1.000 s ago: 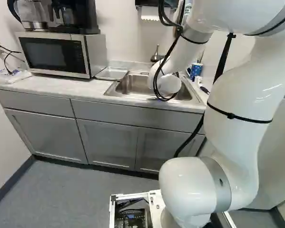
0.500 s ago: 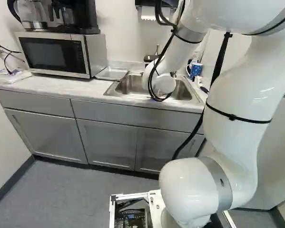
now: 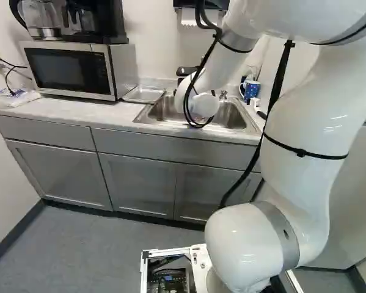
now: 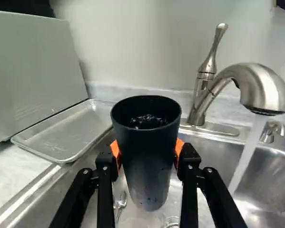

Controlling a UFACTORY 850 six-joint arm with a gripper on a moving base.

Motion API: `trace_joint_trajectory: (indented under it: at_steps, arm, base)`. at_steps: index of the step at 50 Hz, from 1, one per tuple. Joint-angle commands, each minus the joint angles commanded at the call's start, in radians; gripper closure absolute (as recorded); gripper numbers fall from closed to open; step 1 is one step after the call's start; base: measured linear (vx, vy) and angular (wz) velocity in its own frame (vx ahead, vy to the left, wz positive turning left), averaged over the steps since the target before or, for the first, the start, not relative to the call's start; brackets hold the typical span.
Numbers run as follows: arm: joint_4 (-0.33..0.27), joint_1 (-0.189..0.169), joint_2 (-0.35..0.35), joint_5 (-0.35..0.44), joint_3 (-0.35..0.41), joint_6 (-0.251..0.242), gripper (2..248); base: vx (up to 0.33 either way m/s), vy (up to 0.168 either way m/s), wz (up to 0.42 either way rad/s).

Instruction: Rinse the cup and place it in the tray

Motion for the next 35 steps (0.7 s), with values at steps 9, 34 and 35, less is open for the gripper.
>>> trace_joint_trajectory:
  at_steps: [9, 34, 35]
  arm:
    - [0.0, 0.013, 0.004, -0.006, -0.016, 0.0, 126]
    - [0.0, 0.033, 0.04, -0.092, -0.034, 0.0, 126]
    - [0.0, 0.035, 0.041, -0.093, -0.035, 0.0, 126]
  base:
    - [0.0, 0.0, 0.0]
    - [0.0, 0.0, 0.0]
    - [0.0, 0.0, 0.0]
